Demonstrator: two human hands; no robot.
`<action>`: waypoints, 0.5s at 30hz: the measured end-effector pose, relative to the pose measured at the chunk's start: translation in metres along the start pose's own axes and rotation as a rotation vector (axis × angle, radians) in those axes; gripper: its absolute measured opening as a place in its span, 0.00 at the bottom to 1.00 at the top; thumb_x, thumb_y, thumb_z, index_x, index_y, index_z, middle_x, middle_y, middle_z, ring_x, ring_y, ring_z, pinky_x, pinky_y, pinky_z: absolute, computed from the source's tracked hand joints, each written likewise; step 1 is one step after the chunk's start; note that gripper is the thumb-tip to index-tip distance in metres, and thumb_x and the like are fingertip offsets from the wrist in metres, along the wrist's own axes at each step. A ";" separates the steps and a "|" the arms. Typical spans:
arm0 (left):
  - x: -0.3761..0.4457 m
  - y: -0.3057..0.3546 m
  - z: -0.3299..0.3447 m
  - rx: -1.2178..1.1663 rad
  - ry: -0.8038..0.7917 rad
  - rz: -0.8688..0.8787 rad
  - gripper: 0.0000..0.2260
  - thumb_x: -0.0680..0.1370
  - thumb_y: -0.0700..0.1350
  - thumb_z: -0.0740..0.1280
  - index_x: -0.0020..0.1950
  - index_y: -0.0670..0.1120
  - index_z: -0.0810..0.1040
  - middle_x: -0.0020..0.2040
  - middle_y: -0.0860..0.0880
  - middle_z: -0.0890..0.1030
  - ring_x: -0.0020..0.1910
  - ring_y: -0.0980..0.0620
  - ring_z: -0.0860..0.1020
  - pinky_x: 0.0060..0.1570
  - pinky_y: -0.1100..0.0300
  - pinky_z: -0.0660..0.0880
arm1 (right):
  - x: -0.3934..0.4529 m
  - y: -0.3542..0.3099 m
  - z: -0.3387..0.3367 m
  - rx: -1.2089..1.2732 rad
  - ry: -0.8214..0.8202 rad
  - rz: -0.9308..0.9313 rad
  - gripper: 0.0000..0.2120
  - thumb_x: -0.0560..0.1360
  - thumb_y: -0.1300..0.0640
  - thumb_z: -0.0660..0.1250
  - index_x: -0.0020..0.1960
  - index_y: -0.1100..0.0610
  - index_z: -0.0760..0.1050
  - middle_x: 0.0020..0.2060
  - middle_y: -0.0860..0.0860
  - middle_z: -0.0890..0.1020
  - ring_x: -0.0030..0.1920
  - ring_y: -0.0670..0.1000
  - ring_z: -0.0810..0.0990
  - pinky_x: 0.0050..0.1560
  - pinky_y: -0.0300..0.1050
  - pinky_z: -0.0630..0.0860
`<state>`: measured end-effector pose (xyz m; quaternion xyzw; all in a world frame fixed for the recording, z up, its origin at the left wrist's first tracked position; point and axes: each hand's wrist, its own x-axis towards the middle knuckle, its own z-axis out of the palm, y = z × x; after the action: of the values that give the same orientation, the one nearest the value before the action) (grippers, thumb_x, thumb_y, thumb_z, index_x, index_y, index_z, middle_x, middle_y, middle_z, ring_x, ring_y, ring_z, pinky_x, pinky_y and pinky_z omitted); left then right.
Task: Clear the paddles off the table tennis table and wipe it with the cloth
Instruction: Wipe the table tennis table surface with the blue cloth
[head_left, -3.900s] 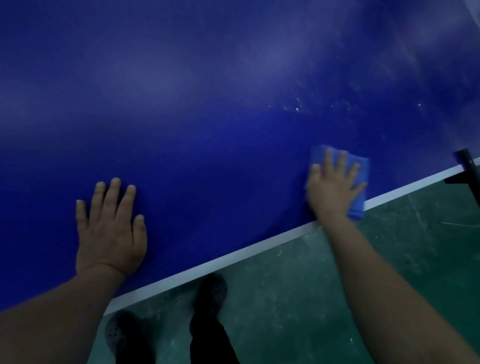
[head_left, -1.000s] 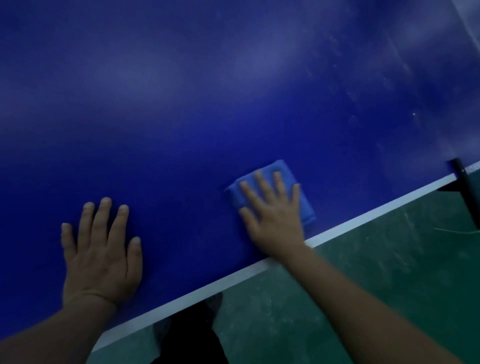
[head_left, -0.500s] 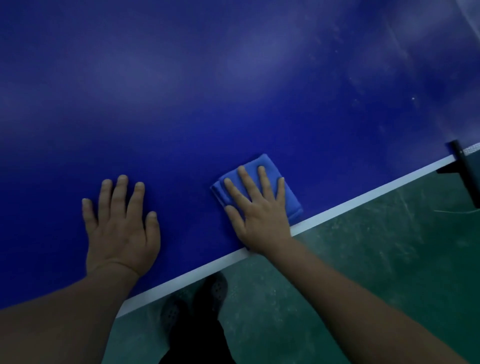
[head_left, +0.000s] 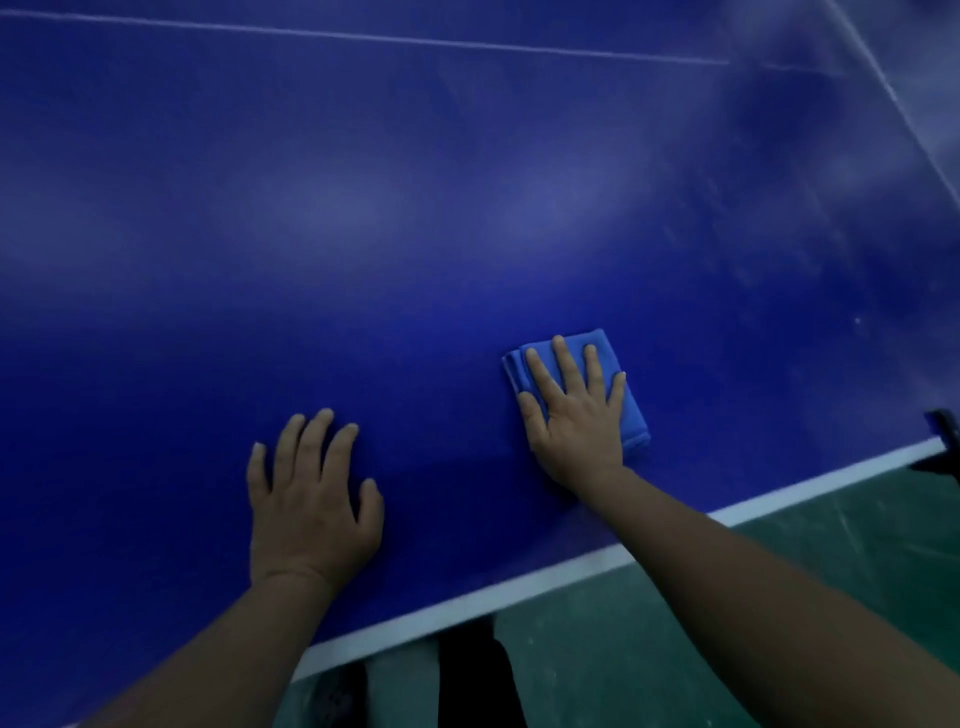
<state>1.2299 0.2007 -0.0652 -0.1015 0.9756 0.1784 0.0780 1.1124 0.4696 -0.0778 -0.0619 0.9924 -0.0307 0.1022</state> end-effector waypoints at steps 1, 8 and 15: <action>0.006 0.003 -0.002 -0.027 0.030 -0.021 0.29 0.73 0.57 0.54 0.69 0.43 0.75 0.72 0.42 0.71 0.74 0.40 0.64 0.75 0.37 0.54 | 0.011 0.000 -0.002 -0.004 -0.003 -0.023 0.30 0.79 0.34 0.41 0.80 0.39 0.53 0.81 0.46 0.52 0.81 0.57 0.44 0.76 0.68 0.40; 0.122 0.043 -0.021 -0.094 0.140 -0.118 0.25 0.78 0.50 0.59 0.73 0.42 0.70 0.77 0.43 0.66 0.77 0.44 0.61 0.78 0.43 0.51 | 0.109 -0.005 -0.015 -0.025 -0.012 -0.227 0.29 0.80 0.34 0.41 0.80 0.38 0.49 0.82 0.45 0.49 0.81 0.55 0.40 0.76 0.67 0.36; 0.225 0.054 -0.015 -0.082 0.212 -0.361 0.29 0.81 0.53 0.56 0.80 0.45 0.57 0.82 0.46 0.51 0.81 0.49 0.45 0.78 0.45 0.41 | 0.228 -0.032 -0.029 0.008 0.038 -0.374 0.29 0.81 0.35 0.44 0.80 0.39 0.53 0.81 0.46 0.53 0.81 0.57 0.44 0.76 0.68 0.38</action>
<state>0.9985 0.2063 -0.0756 -0.2957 0.9363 0.1894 0.0013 0.8885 0.4101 -0.0925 -0.2444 0.9651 -0.0545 0.0764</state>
